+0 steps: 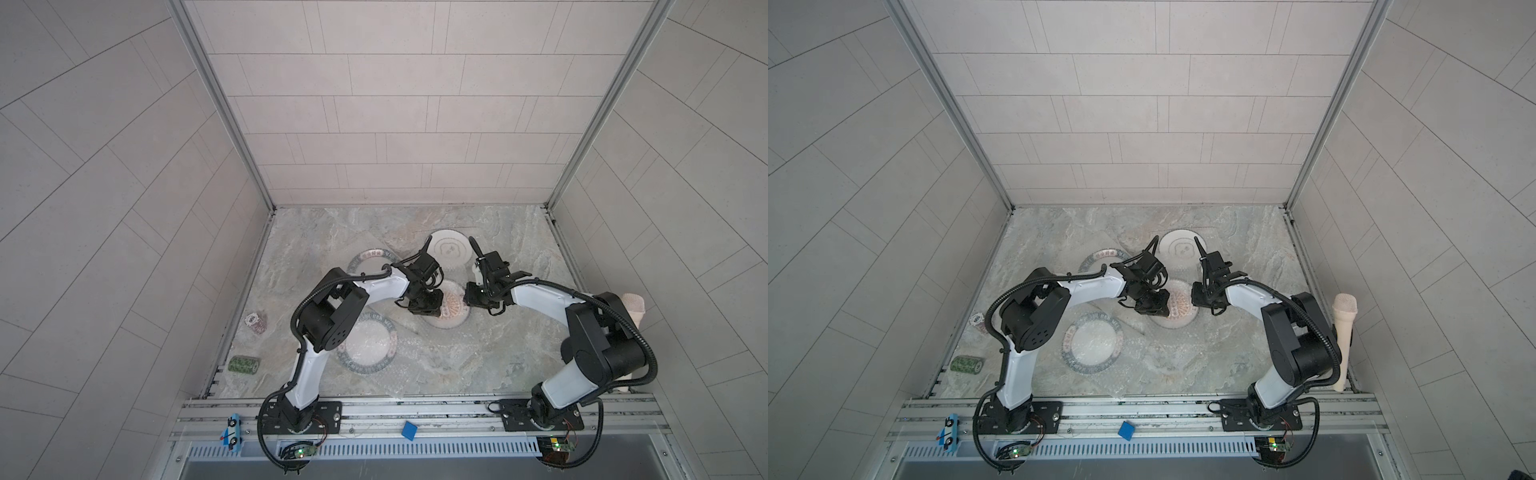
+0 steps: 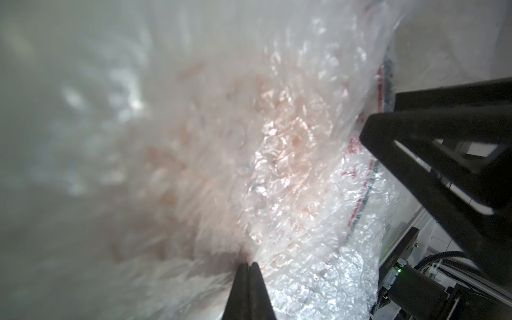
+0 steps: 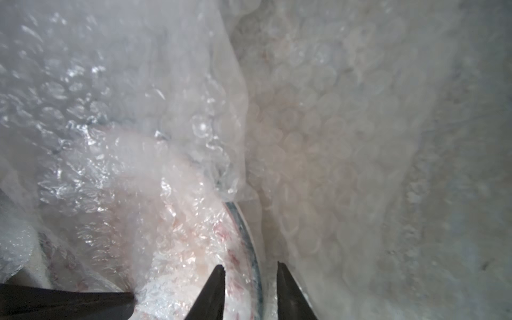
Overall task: Unpack dinner plates from bubble wrap
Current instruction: Unwrap the bubble wrap at the center of the board.
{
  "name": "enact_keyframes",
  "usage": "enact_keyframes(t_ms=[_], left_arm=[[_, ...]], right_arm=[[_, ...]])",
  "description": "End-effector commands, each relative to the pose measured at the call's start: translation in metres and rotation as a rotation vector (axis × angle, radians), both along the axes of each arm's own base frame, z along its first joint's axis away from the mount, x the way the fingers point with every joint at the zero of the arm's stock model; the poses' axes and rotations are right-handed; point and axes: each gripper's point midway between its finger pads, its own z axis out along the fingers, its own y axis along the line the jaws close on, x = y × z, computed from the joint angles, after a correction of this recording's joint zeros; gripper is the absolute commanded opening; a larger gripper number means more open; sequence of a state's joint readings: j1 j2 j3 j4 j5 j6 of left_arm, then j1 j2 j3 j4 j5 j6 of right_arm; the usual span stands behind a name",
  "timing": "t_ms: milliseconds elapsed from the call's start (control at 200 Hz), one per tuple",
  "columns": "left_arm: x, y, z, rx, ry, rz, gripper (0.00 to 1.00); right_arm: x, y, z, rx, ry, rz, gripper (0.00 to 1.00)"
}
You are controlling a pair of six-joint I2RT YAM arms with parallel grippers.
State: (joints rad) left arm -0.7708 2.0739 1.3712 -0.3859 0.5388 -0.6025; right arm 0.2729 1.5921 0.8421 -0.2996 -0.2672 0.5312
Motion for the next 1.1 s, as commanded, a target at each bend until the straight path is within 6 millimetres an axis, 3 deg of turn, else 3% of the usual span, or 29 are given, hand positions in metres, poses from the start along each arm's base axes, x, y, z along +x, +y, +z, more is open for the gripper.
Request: enact_keyframes(t_ms=[0,260,440,735,831,936,1096], left_arm=[[-0.022,0.031,-0.038,0.156,0.086,0.008,0.00],[-0.021,0.031,-0.035,0.154,0.087,0.002,0.00],[-0.013,0.009,0.014,-0.021,0.055,-0.009,0.08],[0.011,0.033,0.057,-0.152,0.033,0.103,0.30],[0.013,0.051,0.056,-0.100,0.022,0.117,0.39],[0.011,0.073,0.039,0.054,0.009,0.098,0.43],[0.012,0.073,0.021,0.081,0.040,0.104,0.38]], right_arm=[[0.003,0.002,-0.005,0.027,0.000,0.004,0.30],[0.001,-0.004,-0.012,0.010,0.016,-0.014,0.20],[0.003,-0.006,-0.013,0.015,0.015,-0.019,0.08],[0.001,-0.006,-0.009,0.013,0.009,-0.012,0.03],[0.000,-0.006,-0.012,0.015,0.018,-0.010,0.04],[0.000,-0.006,-0.012,0.018,0.019,-0.010,0.08],[-0.001,-0.006,-0.010,0.014,0.017,-0.009,0.11]])
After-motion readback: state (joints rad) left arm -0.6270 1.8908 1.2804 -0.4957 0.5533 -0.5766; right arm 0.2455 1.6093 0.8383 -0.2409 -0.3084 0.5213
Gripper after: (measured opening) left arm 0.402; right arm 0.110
